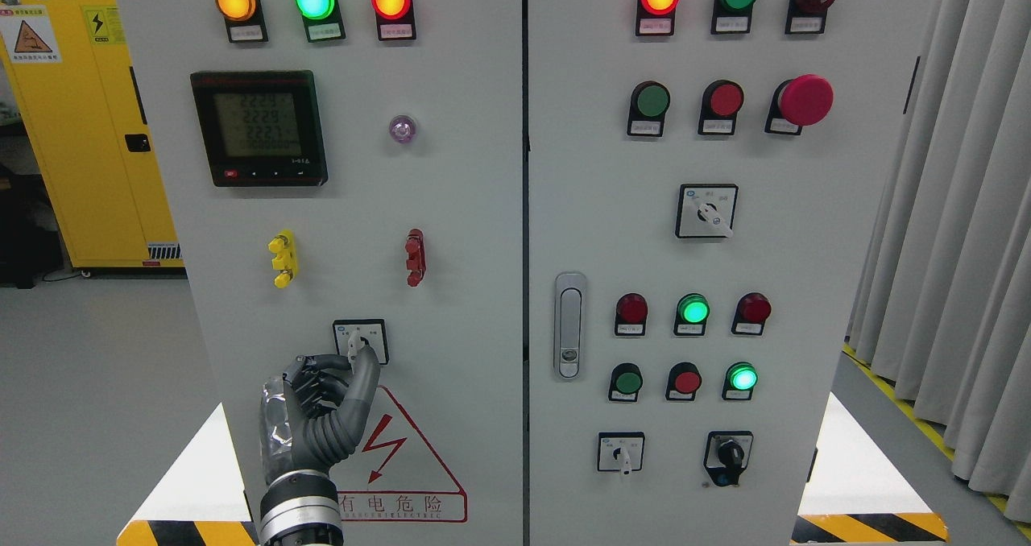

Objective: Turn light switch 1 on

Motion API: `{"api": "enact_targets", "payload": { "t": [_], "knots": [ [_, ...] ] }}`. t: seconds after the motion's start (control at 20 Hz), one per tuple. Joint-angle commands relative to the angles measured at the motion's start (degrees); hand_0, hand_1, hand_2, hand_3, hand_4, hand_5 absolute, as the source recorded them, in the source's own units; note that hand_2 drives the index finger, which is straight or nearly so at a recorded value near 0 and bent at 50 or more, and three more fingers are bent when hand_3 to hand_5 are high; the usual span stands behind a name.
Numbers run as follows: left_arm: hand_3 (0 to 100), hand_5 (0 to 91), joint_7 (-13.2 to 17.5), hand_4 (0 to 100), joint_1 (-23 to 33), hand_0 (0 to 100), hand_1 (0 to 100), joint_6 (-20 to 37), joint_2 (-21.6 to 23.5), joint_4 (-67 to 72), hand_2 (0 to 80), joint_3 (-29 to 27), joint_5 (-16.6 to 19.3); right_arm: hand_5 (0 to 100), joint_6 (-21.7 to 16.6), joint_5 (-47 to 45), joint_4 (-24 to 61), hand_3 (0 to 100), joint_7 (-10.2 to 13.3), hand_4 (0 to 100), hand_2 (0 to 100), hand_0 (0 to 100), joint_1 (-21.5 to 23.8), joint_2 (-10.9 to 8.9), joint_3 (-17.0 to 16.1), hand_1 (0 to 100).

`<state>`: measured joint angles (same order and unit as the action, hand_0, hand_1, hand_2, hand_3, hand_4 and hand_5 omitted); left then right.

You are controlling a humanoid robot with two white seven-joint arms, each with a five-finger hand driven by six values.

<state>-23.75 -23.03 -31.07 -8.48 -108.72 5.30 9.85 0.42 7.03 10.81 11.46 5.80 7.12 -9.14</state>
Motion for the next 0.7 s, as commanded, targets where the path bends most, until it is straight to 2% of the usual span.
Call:
{"api": "enact_targets", "payload": {
  "t": [0.0, 0.65],
  "knots": [
    [88, 76.8, 0.02, 83, -0.35, 28, 65, -1.44, -0.05, 0.18, 56.7, -0.02, 0.70, 0, 0.02, 0.00, 0.00, 0, -0.03, 0, 4, 0, 0.00, 0.00, 0.00, 50],
    [88, 77.5, 0.11, 83, -0.97, 28, 65, -1.63, -0.13, 0.18, 58.3, 0.06, 0.69, 0, 0.02, 0.00, 0.00, 0, -0.03, 0, 4, 0, 0.00, 0.00, 0.00, 50]
  ]
}}
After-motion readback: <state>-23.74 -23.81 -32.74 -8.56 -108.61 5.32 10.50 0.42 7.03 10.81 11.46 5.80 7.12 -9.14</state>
